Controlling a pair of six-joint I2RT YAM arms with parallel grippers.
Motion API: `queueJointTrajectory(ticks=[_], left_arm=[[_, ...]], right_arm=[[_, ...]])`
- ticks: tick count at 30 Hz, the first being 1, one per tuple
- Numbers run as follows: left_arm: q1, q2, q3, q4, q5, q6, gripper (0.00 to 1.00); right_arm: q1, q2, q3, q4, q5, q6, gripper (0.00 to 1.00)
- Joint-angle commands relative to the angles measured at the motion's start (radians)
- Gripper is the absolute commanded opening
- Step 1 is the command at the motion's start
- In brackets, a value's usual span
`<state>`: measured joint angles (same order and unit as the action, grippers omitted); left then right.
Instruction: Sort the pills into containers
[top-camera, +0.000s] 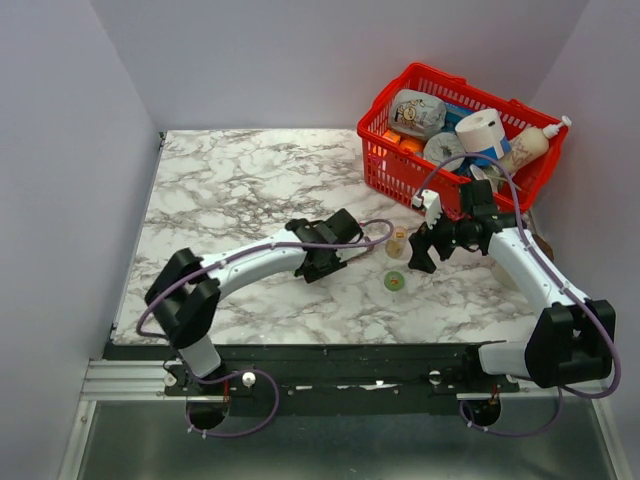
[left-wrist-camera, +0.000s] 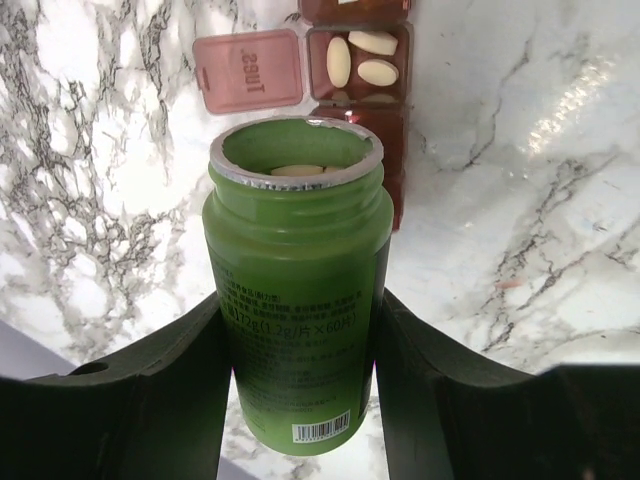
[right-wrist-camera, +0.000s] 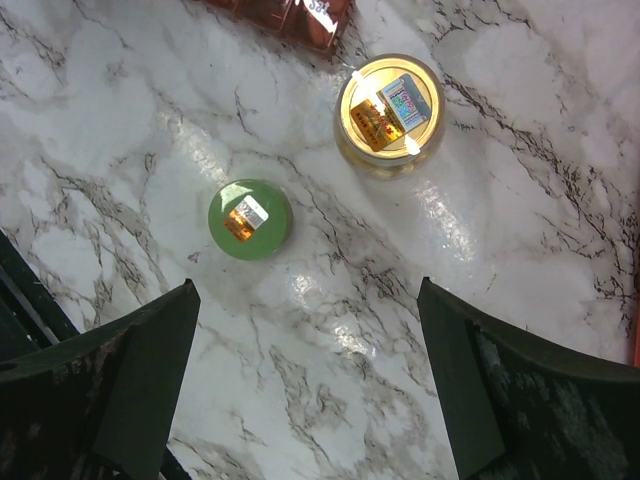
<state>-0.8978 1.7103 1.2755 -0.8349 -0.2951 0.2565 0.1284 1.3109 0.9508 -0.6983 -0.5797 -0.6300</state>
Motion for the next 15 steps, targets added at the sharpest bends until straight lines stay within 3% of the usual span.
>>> queueJointTrajectory(ticks=[1, 6, 9, 13, 15], left_arm=[[0.028, -0.197, -0.126, 0.251, 0.115, -0.029, 0.00], [0.059, -0.478, -0.391, 0.528, 0.267, -0.051, 0.00], [0.082, -0.668, -0.586, 0.770, 0.405, -0.072, 0.00], [0.128, -0.902, -0.838, 1.254, 0.641, -0.208, 0.00], [0.164, -0.980, -0.922, 1.377, 0.761, -0.253, 0.00]], right_arm=[[-0.010, 0.008, -0.007, 0.006, -0.002, -0.025, 1.00], [-0.010, -0.012, -0.026, 0.011, -0.057, -0.074, 1.00], [-0.012, -0.044, -0.035, 0.014, -0.086, -0.108, 1.00], [-0.010, -0.108, -0.027, -0.004, -0.115, -0.151, 1.00], [-0.010, -0.139, -0.001, -0.053, -0.161, -0.207, 1.00]])
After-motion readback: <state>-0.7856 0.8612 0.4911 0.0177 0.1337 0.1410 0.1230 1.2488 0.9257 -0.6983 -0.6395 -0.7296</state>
